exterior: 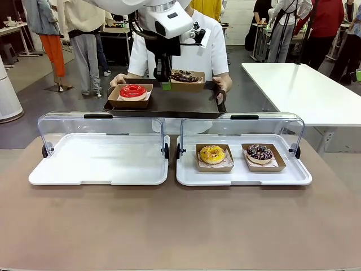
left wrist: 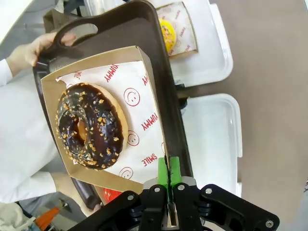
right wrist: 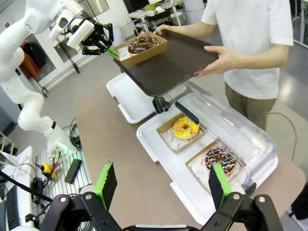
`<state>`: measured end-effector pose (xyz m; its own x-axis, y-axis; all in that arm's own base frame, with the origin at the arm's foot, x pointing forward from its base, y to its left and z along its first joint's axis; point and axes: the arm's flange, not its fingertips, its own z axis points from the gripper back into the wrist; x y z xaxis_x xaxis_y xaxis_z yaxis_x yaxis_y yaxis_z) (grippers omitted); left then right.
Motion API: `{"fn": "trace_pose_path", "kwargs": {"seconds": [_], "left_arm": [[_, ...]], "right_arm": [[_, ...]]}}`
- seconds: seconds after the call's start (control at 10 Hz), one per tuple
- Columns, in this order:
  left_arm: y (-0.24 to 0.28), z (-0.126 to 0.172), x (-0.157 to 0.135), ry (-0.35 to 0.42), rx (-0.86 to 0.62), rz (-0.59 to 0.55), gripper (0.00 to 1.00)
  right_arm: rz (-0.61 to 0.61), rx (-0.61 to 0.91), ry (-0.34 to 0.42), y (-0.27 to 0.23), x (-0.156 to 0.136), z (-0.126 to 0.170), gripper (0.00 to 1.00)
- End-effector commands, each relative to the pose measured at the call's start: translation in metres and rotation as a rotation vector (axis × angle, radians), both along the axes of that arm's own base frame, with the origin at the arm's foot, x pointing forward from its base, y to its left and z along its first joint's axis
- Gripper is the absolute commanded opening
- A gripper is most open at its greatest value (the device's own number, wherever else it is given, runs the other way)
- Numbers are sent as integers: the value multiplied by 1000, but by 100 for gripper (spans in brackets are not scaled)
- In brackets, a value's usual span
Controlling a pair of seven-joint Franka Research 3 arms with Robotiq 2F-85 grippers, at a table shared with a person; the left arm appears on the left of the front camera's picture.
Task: Provide the desired donut to the person.
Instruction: Place the picked Paper togo box onto the Handle tray extended by the person.
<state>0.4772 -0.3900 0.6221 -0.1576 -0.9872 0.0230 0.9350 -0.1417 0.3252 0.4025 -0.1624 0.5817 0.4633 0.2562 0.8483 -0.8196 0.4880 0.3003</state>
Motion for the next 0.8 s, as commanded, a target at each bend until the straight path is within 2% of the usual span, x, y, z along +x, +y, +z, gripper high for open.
{"fn": "trace_pose_path", "kwargs": {"seconds": [0.0, 0.1, 0.4, 0.7], "left_arm": [[-14, -4, 24, 4, -21, 30, 1], [-14, -12, 37, 44, -52, 12, 1], [-6, -27, 64, 80, -70, 9, 1], [-4, -39, 70, 108, -59, 8, 1]], "right_arm": [[2, 0, 2, 1, -1, -1, 100], [2, 0, 2, 1, -1, -1, 100], [2, 0, 2, 1, -1, -1, 100], [2, 0, 2, 1, -1, -1, 100]]}}
